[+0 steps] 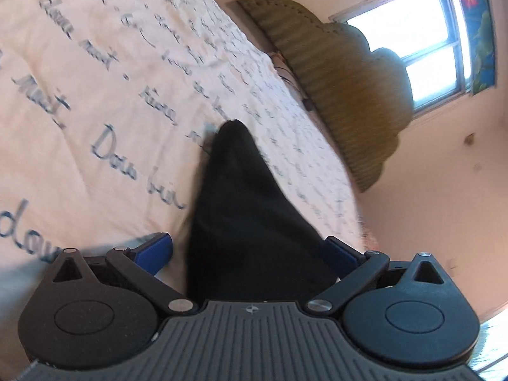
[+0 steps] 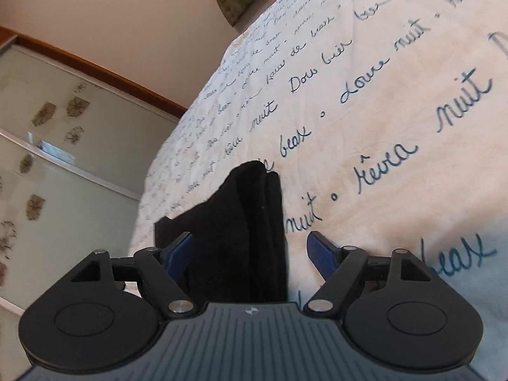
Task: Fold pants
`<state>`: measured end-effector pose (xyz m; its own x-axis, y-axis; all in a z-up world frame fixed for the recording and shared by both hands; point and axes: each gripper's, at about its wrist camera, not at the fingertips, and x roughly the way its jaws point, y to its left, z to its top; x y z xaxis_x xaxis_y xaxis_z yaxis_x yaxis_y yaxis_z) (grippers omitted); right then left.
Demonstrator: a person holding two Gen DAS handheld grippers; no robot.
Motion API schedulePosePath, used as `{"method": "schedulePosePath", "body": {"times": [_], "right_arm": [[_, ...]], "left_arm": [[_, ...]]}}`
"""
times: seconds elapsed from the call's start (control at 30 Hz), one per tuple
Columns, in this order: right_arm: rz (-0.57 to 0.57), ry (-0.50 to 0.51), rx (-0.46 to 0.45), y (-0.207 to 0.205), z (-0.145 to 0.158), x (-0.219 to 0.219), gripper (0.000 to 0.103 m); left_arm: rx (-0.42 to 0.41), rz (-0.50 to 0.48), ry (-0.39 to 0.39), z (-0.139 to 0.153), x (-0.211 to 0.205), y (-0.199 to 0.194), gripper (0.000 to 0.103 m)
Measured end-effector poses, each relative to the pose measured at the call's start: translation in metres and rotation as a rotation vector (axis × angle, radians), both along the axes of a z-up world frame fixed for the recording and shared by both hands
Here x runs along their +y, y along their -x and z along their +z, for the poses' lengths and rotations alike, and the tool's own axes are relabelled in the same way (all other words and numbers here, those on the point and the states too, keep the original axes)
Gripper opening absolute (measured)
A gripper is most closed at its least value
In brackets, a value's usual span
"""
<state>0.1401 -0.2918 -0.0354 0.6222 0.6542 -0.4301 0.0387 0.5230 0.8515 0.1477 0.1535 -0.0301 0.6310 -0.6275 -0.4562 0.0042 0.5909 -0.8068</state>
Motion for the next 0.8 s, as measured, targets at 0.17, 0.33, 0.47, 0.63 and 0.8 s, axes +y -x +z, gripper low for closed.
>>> {"method": "schedulePosePath", "body": {"times": [0.17,0.33,0.47,0.63,0.8], "right_arm": [[0.107,-0.005,0.006,-0.016,0.002,0.015,0.079],[0.156,0.17,-0.005,-0.023,0.008,0.038,0.034],[0.196,0.244,-0.059,-0.022,0.019,0.046,0.027],[0.303,0.461,-0.24,-0.012,0.063,0.071,0.024],[0.319,0.482,-0.167,-0.021,0.038,0.067,0.029]], "left_arm": [[0.01,-0.034,0.016,-0.002,-0.009,-0.012,0.101],[-0.024,-0.042,-0.128,0.001,-0.034,-0.022,0.096],[-0.002,0.024,-0.287,0.003,-0.041,-0.017,0.032],[0.022,0.063,-0.234,0.002,-0.025,0.005,0.023],[-0.013,0.067,-0.255,-0.004,-0.029,0.009,0.029]]}}
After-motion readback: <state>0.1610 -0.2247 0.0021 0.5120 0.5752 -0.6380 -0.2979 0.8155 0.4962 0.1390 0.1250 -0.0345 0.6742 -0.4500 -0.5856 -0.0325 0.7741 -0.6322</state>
